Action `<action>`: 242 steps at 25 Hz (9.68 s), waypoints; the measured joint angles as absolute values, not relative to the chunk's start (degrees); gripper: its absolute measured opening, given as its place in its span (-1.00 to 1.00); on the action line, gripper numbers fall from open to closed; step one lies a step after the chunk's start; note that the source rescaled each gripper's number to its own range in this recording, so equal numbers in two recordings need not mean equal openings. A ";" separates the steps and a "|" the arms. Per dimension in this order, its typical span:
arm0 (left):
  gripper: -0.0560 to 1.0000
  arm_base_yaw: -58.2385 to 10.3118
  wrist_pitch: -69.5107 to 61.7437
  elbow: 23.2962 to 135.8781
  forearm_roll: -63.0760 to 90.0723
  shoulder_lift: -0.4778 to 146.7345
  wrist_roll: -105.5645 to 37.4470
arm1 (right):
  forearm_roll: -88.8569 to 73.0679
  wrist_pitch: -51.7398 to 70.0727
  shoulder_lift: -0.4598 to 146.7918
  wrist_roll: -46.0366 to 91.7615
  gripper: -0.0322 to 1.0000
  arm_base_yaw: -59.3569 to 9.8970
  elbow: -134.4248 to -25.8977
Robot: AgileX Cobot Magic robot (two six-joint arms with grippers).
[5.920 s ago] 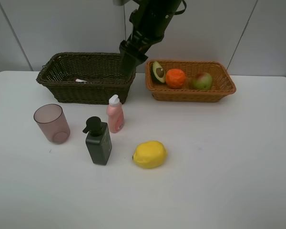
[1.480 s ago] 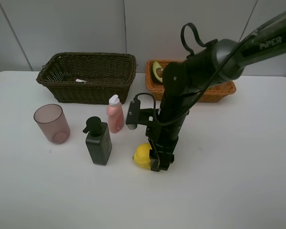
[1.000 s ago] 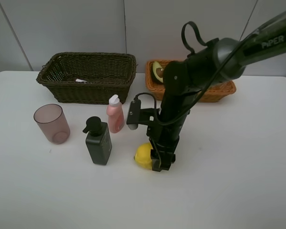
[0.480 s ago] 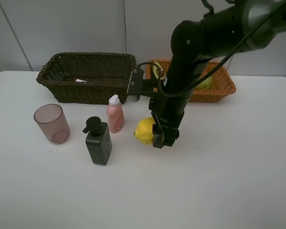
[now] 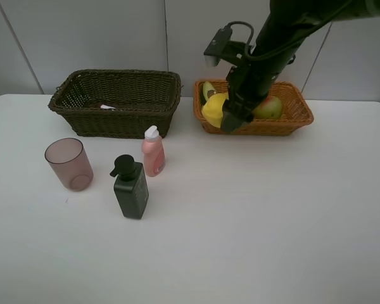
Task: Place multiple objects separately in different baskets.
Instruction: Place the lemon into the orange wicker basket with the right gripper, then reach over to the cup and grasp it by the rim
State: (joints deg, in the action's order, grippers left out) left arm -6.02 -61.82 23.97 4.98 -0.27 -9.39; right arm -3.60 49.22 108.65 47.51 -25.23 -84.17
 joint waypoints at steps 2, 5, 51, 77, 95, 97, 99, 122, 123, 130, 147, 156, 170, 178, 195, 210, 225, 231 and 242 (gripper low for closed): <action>0.79 -6.02 -61.82 23.97 4.98 -0.27 -9.39 | -3.53 47.02 108.65 47.51 0.13 -22.65 -84.83; 0.79 -6.02 -61.82 23.97 4.98 -0.27 -9.39 | -3.46 43.10 108.65 47.49 0.13 -19.45 -84.92; 0.79 -6.02 -61.82 23.97 4.98 -0.27 -9.39 | -3.34 21.13 118.55 47.44 0.28 -16.82 -84.97; 0.79 -6.02 -61.82 23.97 4.98 -0.27 -9.39 | -2.23 20.83 118.55 47.49 1.00 -16.82 -84.97; 0.79 -6.02 -61.82 23.97 4.98 -0.27 -9.39 | -9.29 36.65 111.21 47.43 1.00 -16.82 -84.97; 0.79 -6.02 -61.82 23.97 4.98 -0.27 -9.39 | -11.01 41.45 109.39 47.32 1.00 -16.82 -84.97; 0.79 -6.02 -61.82 23.97 4.98 -0.27 -9.39 | -12.62 46.97 107.41 47.20 1.00 -16.82 -85.02; 0.79 -6.02 -61.82 23.97 4.98 -0.27 -9.39 | -18.51 69.27 86.85 42.79 1.00 -13.95 -70.25; 0.79 -6.02 -61.82 23.97 4.98 -0.27 -9.39 | -18.51 68.57 84.95 42.75 1.00 -13.84 -68.42; 0.79 -6.02 -61.82 23.97 4.98 -0.27 -9.39 | -10.70 63.59 68.75 31.97 1.00 -13.78 -56.30; 0.79 -6.02 -61.82 23.97 4.98 -0.27 -9.39 | 5.43 59.61 24.58 4.19 1.00 -13.83 -34.32; 0.79 -6.02 -61.82 23.97 4.98 -0.27 -9.39 | 10.70 59.16 10.17 -6.33 1.00 -13.83 -30.03; 0.79 -6.02 -61.82 23.97 4.98 -0.27 -9.39 | 10.59 59.41 -0.18 -6.62 1.00 -13.09 -29.61; 0.79 -6.02 -61.82 23.97 4.98 -0.27 -9.39 | 7.03 59.41 -0.18 -1.95 1.00 -4.60 -29.61; 0.79 -6.02 -61.82 23.97 4.98 -0.27 -9.39 | 0.63 59.41 -0.18 6.94 1.00 6.80 -29.61; 0.79 -6.02 -61.82 23.97 4.98 -0.27 -9.39 | 0.61 59.41 -0.18 7.05 1.00 6.80 -29.61; 0.79 -6.02 -61.82 23.97 4.98 -0.27 -9.39 | 0.61 59.41 -0.18 7.05 1.00 6.80 -29.61; 0.79 -6.02 -61.82 23.97 4.98 -0.27 -9.39 | 0.61 59.41 -0.18 7.05 1.00 6.80 -29.61; 0.79 -6.02 -61.82 23.97 5.04 -0.27 -9.67 | 0.49 59.41 -0.18 7.05 1.00 6.80 -29.61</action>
State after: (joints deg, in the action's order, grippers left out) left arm -6.02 -61.82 23.97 5.04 -0.27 -9.67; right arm 0.49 59.41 -0.18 7.05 6.80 -29.61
